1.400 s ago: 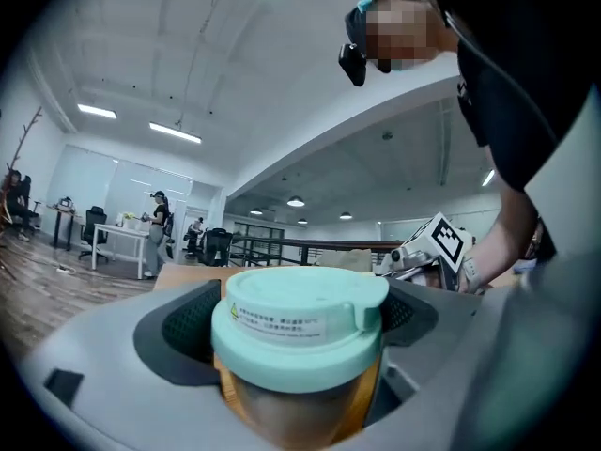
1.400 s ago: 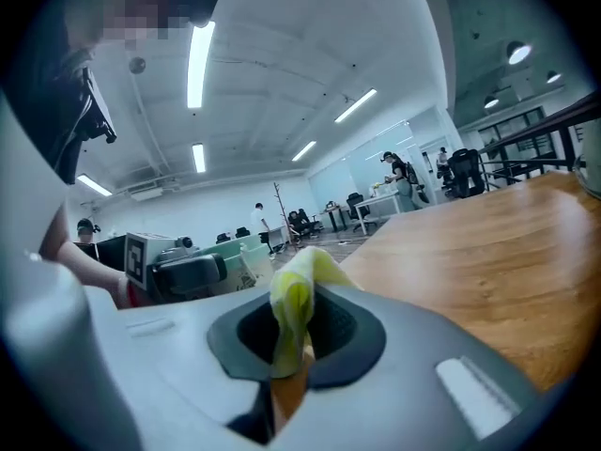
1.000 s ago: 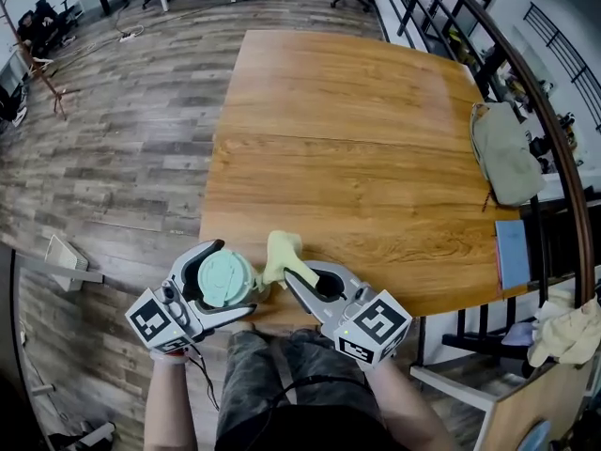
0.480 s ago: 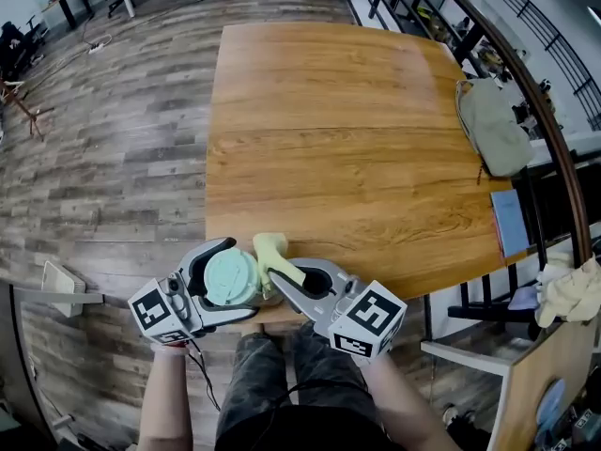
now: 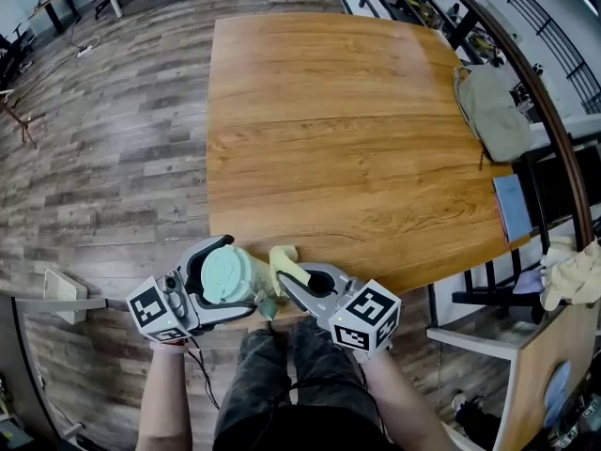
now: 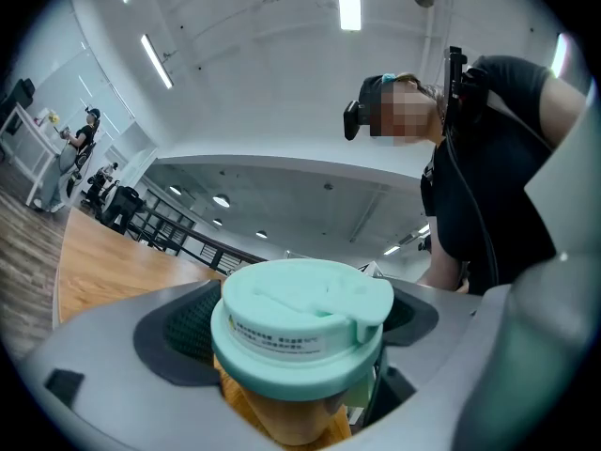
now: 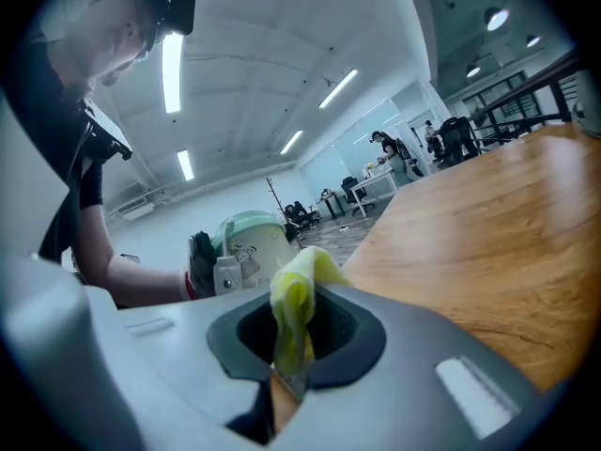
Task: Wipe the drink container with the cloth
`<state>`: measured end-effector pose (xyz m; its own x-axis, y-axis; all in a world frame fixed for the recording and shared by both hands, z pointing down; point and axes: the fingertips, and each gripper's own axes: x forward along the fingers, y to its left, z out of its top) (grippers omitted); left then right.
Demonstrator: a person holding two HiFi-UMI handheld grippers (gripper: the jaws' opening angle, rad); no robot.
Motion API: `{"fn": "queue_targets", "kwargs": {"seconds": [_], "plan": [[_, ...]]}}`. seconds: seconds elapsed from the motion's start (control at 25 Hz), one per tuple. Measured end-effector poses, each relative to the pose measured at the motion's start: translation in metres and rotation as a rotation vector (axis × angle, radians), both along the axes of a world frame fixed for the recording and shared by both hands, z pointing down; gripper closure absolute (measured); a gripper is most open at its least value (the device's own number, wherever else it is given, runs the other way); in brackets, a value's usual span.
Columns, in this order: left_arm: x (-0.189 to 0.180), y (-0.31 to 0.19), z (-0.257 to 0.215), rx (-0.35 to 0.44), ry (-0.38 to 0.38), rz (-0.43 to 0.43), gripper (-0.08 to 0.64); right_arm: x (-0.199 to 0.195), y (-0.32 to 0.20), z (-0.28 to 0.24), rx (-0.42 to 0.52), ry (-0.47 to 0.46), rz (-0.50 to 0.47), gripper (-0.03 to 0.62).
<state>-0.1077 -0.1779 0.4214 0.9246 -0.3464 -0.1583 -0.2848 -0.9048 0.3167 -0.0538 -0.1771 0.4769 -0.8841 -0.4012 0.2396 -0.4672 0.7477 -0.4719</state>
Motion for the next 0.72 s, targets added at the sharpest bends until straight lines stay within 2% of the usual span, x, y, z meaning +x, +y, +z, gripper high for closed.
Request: {"fn": "queue_targets", "kwargs": {"seconds": [0.72], "plan": [[-0.001,0.001,0.003,0.002,-0.003,0.026,0.080,0.023,0.011,0.050,-0.101,0.080,0.128,0.569]]}}
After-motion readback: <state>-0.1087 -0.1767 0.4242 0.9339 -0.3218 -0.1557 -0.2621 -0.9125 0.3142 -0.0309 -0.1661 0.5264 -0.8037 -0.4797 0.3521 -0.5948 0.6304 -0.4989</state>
